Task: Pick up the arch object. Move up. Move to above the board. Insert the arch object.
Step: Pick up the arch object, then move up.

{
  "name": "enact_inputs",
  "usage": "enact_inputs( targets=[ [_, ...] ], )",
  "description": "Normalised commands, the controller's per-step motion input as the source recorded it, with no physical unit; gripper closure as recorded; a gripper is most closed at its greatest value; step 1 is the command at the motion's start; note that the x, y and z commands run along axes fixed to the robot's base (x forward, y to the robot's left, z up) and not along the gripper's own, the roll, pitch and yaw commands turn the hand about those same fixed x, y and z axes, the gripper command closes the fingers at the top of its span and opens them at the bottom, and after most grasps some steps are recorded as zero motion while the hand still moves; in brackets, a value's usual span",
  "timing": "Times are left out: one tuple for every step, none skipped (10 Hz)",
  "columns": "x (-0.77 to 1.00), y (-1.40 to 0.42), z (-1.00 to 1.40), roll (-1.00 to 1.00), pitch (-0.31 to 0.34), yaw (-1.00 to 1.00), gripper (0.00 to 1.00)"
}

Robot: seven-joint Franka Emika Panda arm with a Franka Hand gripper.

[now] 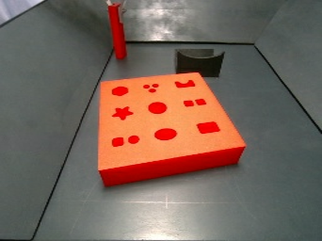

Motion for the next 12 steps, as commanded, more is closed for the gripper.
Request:
enact_inputs(
  targets=[
    [0.00,0.00,0.00,0.00,0.000,0.00,1.00],
    [0.00,0.00,0.00,0.00,0.000,0.00,1.00],
    [0.00,0.00,0.00,0.00,0.000,0.00,1.00],
    [0.00,0.00,0.00,0.00,0.000,0.00,1.00],
    [0.00,0.00,0.00,0.00,0.000,0.00,1.00],
    [0.00,0.00,0.00,0.00,0.000,0.00,1.00],
    [0.00,0.00,0.00,0.00,0.000,0.00,1.00],
    [0.00,0.00,0.00,0.00,0.000,0.00,1.00],
    [0.00,0.00,0.00,0.00,0.000,0.00,1.00],
    [0.00,0.00,0.83,0.00,0.000,0.00,1.00],
    [0.00,0.08,0.84,0.00,-0.001,0.03,1.00],
    [-0.03,0.07,0.73,0.01,0.041,0.02,1.00]
  ],
)
